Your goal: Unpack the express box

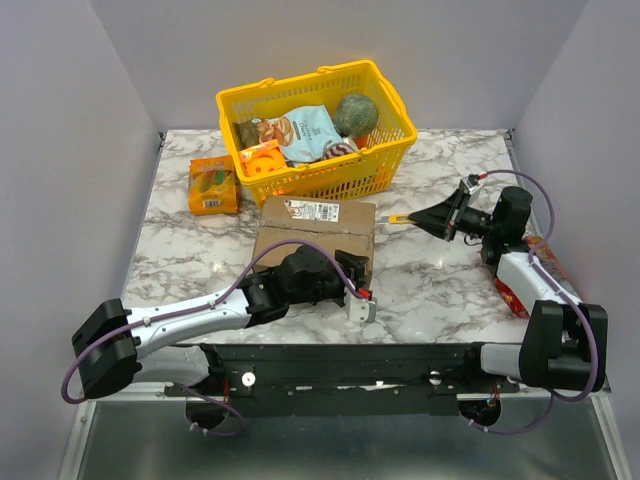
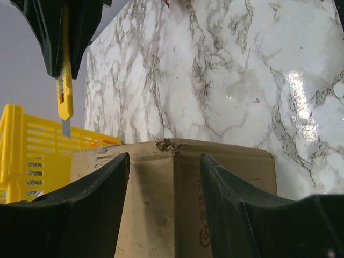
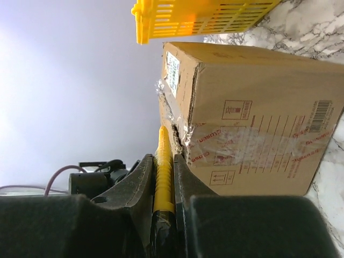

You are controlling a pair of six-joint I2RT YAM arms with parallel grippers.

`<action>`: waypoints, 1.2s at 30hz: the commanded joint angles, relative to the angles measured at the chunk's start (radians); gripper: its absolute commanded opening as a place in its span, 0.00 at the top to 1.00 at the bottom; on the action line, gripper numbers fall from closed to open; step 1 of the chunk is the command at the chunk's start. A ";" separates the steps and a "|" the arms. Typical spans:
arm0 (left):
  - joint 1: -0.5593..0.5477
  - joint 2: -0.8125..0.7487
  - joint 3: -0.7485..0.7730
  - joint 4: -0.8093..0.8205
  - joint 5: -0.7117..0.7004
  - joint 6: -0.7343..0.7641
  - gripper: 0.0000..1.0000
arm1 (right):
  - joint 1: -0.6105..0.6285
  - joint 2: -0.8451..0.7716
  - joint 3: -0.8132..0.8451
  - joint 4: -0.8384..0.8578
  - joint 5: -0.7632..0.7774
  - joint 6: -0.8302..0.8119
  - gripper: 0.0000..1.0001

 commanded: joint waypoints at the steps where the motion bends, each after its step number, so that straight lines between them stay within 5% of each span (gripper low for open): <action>1: -0.007 0.005 -0.001 0.023 -0.030 -0.009 0.37 | -0.007 0.023 -0.008 0.061 0.025 0.007 0.99; 36: -0.007 0.028 0.008 0.016 -0.062 -0.016 0.36 | 0.017 0.172 0.030 0.195 -0.037 0.090 0.99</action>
